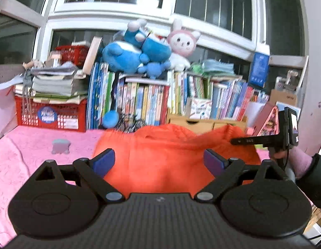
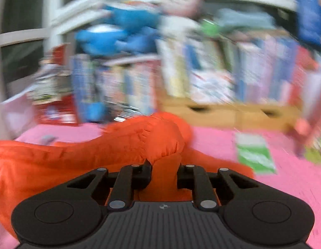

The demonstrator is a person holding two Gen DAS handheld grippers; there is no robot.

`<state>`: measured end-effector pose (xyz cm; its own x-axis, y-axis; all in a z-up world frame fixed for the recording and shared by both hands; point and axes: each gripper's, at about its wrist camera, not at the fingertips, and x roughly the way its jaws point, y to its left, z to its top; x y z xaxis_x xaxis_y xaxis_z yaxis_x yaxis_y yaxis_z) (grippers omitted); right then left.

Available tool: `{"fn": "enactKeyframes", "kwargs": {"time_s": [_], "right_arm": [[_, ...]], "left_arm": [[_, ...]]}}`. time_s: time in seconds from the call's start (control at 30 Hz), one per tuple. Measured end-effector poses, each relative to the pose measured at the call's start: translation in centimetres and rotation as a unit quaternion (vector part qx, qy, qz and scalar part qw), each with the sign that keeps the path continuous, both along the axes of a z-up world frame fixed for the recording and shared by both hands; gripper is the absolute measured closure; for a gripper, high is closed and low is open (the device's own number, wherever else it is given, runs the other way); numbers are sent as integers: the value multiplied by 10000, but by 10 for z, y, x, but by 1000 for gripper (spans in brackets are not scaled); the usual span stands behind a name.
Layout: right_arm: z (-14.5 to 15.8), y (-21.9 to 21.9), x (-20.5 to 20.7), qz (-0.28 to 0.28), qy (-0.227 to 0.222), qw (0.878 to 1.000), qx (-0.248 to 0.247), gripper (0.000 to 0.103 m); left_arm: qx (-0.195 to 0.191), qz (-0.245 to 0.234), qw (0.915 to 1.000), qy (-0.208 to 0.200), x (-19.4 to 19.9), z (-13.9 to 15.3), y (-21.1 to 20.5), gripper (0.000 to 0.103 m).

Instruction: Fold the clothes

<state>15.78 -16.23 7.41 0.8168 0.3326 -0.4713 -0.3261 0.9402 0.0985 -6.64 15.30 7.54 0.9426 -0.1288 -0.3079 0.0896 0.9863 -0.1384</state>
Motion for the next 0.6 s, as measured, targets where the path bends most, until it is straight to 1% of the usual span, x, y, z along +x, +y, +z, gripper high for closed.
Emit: {"fn": "enactKeyframes", "kwargs": {"time_s": [0.07,0.13,0.17,0.2,0.23,0.27,0.3,0.33,0.37,0.43,0.5,0.6], "right_arm": [[-17,-9,3,-243,233,9994,-90,82],[-33,-18,0,-268,414,9988,-69,78],[-39,-22,-3,-246,492,9985,-12,75],[-43,-26,-5,-234,534,9983,28,68],[-45,-30,-8,-229,546,9982,52,66],[-46,-34,-11,-248,532,9982,80,60],[-46,-39,-15,-288,495,9983,113,52],[-46,-44,-19,-327,458,9983,145,48],[-45,-50,-24,-347,405,9984,202,41],[-40,-66,-32,-318,260,9984,392,36],[-35,-80,-40,-261,128,9978,587,29],[-22,-95,-50,-175,-118,9965,805,24]], "left_arm": [[11,-12,9997,231,9,-10,-2,10],[26,-14,9990,441,18,-20,-3,10],[37,11,9987,518,22,-25,-3,10],[49,37,9982,594,25,-29,-4,10],[61,62,9977,670,29,-33,-4,10],[72,87,9971,747,33,-38,-4,10],[84,113,9965,823,36,-42,-4,10],[118,160,9959,884,40,-45,-4,10],[153,216,9953,931,42,-48,-3,10],[180,305,9943,1010,45,-52,-1,10],[152,349,9941,1016,45,-52,2,10],[160,381,9946,953,47,-48,4,10]]}}
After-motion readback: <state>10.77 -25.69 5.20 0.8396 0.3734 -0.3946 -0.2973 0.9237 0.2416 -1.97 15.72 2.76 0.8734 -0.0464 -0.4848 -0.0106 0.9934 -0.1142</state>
